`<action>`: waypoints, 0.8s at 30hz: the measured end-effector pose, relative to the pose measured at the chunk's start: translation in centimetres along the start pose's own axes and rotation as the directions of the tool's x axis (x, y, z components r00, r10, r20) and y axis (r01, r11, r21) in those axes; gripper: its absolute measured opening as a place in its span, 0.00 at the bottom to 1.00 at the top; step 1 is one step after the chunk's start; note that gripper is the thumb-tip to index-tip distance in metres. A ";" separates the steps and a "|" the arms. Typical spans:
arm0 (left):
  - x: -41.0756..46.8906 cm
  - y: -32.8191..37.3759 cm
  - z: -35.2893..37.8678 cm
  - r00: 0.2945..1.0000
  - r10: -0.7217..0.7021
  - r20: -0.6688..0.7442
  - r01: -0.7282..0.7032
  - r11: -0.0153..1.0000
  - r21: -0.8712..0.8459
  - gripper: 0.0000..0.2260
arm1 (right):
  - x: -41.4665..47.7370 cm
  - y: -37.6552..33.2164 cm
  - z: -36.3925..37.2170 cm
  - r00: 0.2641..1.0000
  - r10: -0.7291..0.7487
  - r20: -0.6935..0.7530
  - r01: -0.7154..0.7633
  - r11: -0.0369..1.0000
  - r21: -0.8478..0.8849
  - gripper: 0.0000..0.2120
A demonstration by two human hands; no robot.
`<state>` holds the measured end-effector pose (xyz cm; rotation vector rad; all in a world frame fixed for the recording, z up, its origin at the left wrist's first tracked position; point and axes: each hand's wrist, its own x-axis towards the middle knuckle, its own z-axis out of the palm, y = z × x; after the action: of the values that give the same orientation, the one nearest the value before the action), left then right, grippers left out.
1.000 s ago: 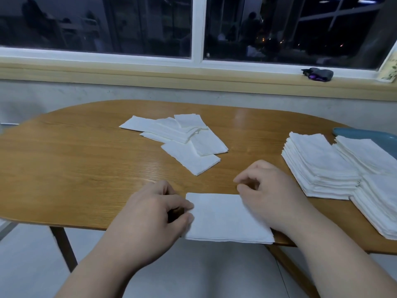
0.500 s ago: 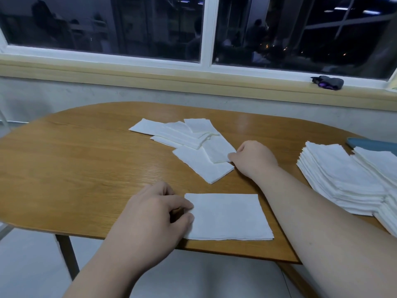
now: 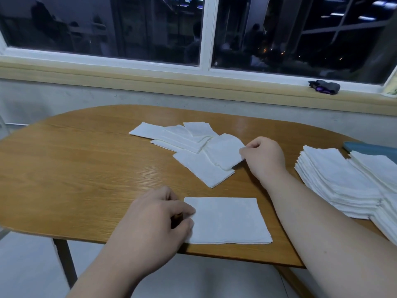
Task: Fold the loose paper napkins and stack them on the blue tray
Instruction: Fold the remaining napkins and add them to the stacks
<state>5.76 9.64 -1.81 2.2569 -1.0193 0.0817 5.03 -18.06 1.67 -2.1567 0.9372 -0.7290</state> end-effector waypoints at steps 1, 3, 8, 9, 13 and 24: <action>0.0 0.0 0.0 1.000 0.004 0.001 -0.004 1.000 0.000 0.07 | -0.3 -0.1 -0.6 1.000 0.004 -0.021 -0.002 0.999 0.053 0.01; 0.0 0.1 0.0 1.000 0.010 0.012 -0.010 1.000 -0.011 0.06 | -1.1 -0.2 -2.0 0.998 -0.003 -0.056 0.010 0.992 0.124 0.04; 0.0 0.9 0.2 0.995 0.041 0.091 -0.037 0.998 -0.045 0.07 | -4.6 0.2 -5.8 0.996 -0.067 -0.062 0.072 0.994 0.081 0.10; 0.0 1.1 0.4 0.993 0.055 0.106 -0.048 0.997 -0.062 0.07 | -5.5 0.6 -6.5 0.996 -0.068 -0.061 0.072 0.994 0.079 0.10; -0.2 1.9 1.0 0.986 0.097 0.136 -0.083 0.991 -0.107 0.08 | -8.8 0.8 -9.1 0.997 -0.079 -0.020 0.081 0.984 0.157 0.14; -0.5 4.0 0.2 0.998 -0.034 0.044 0.052 0.851 -0.523 0.21 | -12.2 1.6 -10.5 0.911 -0.035 0.411 -0.191 0.848 0.495 0.17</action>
<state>2.57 7.89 0.00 1.7787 -0.8752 -0.2307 -10.13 -13.11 4.34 -1.6691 0.5190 -0.4019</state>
